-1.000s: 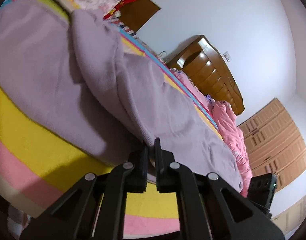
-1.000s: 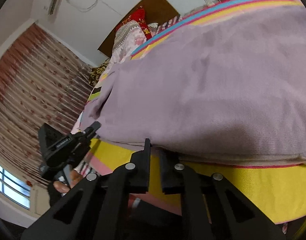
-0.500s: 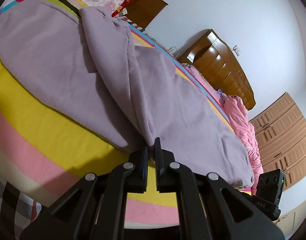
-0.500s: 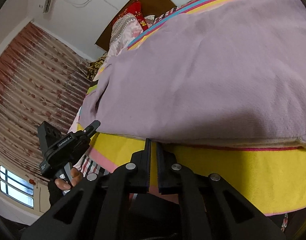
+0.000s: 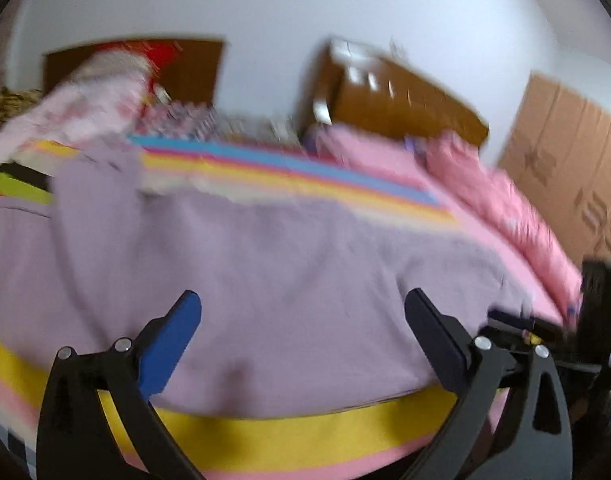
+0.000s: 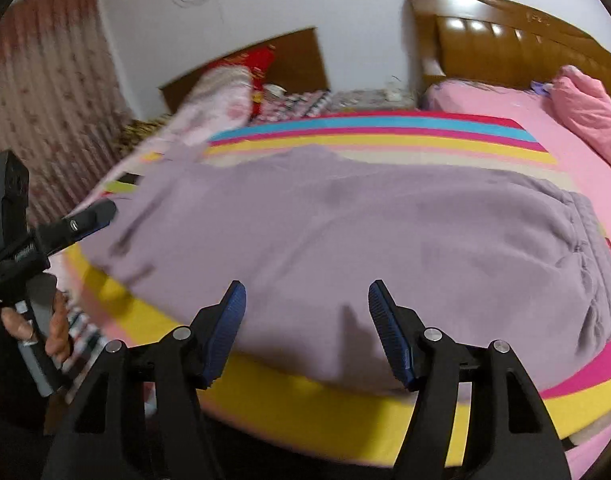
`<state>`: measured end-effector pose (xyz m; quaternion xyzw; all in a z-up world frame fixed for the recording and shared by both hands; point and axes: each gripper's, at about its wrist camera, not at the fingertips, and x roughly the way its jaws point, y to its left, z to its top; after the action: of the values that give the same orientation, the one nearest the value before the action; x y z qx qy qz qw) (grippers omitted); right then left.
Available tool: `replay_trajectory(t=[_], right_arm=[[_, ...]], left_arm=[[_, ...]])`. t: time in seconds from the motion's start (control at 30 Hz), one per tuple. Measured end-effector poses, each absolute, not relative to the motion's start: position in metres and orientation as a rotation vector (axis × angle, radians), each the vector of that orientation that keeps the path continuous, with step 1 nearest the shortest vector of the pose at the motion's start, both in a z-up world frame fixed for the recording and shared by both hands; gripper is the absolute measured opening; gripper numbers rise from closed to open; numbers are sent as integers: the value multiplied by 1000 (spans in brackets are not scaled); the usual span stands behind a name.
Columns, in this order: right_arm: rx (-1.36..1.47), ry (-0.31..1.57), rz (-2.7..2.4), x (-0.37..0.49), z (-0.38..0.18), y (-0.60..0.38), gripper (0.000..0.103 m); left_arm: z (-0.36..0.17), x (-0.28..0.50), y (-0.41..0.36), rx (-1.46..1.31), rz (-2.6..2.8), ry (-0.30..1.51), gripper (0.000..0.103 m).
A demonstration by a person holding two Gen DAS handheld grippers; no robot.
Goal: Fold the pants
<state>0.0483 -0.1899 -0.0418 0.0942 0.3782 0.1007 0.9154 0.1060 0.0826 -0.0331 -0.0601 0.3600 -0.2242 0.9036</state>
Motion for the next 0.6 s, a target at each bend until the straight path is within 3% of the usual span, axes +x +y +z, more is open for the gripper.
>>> replay_trajectory(t=[0.13,0.2,0.3,0.47,0.6], right_arm=[[213,890,153,48,-73,-218,68],[187,860,206,38,-77,-220,68],[176,891,263,36,-65,-230,69],[125,788,165,60,-17,-283,78],[60,862,48,108,-26,-317,78]], left_arm=[[-79,135,70,-118,-417,930,101],[-83,135,71,-42,-411,919,101],[-72,144,71,-47,-423,972,100],[-14,186,28,71,-502,860,101],[-19,238,-25,114,-598,895,101]])
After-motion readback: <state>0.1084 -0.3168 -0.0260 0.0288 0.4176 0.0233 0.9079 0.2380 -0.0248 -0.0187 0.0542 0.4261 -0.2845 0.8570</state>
